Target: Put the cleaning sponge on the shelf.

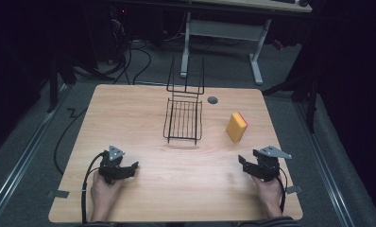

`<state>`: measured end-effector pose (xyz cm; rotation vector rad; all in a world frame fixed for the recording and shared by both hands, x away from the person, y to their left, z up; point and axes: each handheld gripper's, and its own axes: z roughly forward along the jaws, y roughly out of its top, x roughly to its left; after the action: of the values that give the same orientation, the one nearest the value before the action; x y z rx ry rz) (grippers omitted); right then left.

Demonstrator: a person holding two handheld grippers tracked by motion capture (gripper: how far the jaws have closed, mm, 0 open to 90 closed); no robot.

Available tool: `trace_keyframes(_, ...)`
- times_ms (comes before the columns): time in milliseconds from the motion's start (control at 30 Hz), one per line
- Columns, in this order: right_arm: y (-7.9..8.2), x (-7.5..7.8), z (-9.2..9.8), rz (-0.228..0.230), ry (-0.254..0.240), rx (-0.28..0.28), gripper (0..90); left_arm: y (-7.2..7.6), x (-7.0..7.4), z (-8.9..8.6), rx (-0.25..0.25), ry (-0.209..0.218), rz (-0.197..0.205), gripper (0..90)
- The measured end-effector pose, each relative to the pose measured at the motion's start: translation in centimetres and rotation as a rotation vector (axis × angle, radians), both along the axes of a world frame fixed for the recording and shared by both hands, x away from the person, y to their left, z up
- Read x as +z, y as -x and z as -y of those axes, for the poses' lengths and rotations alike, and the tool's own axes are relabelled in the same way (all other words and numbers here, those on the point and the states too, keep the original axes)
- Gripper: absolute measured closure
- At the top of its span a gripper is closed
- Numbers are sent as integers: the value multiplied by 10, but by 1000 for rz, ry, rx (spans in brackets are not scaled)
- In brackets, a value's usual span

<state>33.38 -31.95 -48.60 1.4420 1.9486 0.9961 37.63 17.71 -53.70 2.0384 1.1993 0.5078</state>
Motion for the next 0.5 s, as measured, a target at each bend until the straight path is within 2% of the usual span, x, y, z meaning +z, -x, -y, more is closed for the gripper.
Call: trace_keyframes(500,-9,20,-4,44,-16,21,320,0,0,0,0,0,-2,225)
